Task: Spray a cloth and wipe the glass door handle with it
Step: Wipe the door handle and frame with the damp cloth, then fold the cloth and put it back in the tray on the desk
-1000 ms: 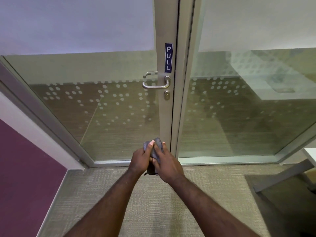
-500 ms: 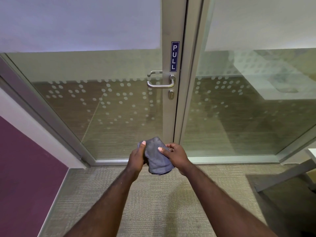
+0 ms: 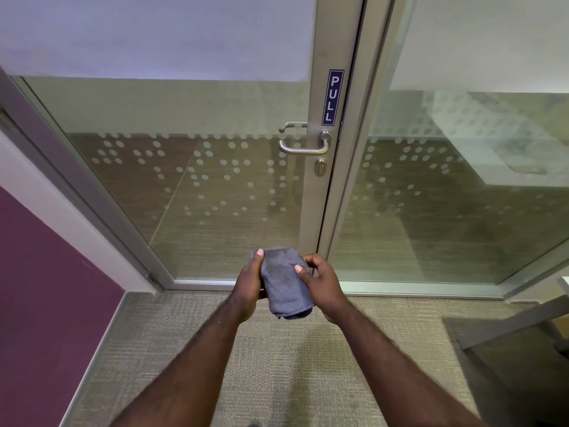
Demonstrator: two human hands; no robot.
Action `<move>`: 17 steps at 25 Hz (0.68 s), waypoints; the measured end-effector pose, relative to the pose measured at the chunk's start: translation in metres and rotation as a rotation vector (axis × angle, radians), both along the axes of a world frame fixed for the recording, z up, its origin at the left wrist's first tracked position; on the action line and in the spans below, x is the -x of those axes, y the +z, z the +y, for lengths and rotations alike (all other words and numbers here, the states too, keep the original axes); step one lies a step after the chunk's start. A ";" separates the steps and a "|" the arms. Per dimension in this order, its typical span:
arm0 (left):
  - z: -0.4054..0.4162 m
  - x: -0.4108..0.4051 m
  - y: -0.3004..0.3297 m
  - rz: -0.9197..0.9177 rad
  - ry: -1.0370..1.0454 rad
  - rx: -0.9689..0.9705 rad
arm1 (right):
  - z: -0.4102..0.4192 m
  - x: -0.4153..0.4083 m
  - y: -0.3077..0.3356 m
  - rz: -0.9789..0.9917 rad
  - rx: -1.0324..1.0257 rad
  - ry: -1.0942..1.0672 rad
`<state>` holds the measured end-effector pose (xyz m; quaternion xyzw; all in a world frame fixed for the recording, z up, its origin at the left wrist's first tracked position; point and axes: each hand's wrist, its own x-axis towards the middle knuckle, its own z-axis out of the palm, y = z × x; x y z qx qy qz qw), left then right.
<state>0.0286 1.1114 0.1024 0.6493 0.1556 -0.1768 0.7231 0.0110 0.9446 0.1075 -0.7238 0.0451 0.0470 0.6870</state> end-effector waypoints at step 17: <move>0.012 0.008 -0.004 0.020 -0.131 0.257 | -0.004 0.016 -0.021 0.419 -0.231 0.210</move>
